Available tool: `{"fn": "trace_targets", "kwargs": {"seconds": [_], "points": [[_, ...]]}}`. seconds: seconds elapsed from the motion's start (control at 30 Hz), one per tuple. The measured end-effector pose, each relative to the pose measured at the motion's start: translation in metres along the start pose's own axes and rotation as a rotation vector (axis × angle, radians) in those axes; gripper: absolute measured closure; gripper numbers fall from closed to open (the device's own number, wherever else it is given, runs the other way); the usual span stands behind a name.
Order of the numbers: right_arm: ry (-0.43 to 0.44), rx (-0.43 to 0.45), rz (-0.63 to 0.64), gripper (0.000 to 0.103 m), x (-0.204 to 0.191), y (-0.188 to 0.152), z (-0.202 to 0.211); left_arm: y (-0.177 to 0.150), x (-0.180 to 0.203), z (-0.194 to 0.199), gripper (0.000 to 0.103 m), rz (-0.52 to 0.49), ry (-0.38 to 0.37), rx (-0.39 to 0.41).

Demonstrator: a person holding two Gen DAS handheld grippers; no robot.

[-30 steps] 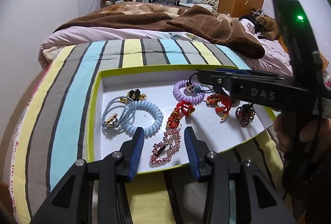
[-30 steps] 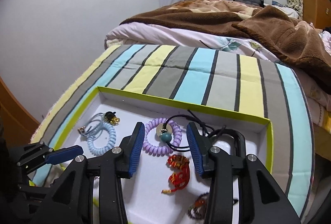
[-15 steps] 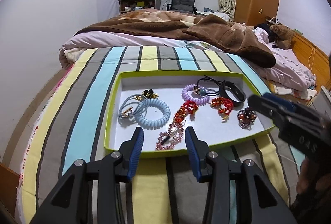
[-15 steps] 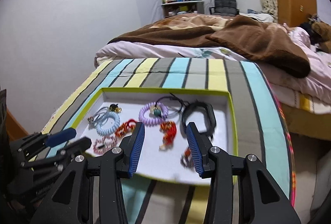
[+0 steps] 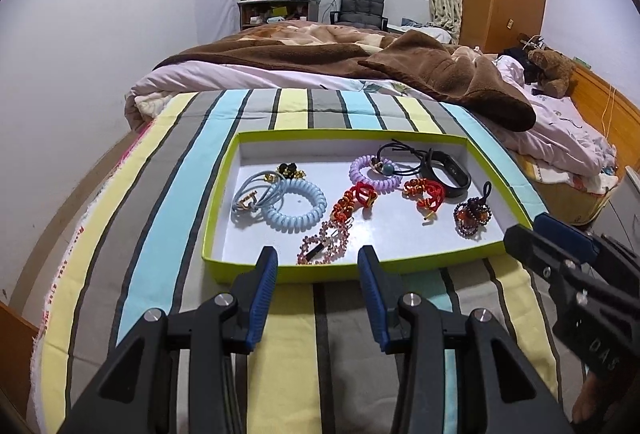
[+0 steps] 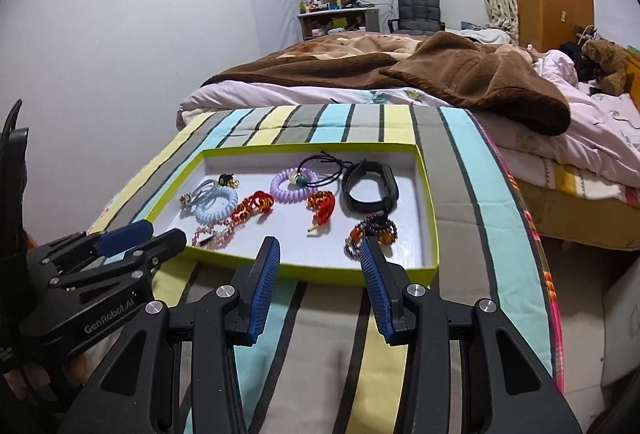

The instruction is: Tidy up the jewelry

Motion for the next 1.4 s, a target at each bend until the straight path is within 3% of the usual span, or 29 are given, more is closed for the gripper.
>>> {"fn": "trace_targets", "kwargs": {"seconds": [0.63,1.4], "points": [[-0.016,-0.011,-0.001,0.060,-0.0041,-0.0062,0.0030,-0.0045,0.0014,0.0046,0.060,-0.007,0.033,0.010],[-0.005,-0.015,-0.003,0.060,-0.0070,-0.0070,0.0017,-0.0060,-0.0017,0.0095,0.060,0.018,0.015,0.018]]}}
Point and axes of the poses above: each gripper's, at about its wrist camera, not at the fingertips, and z roughly against the way its jaws point, x to its right, y to its top, the point moved 4 cm from there along -z, roughly the way its jaws point, and after that the axes turned 3 degrees about -y, right-handed, at the moved point
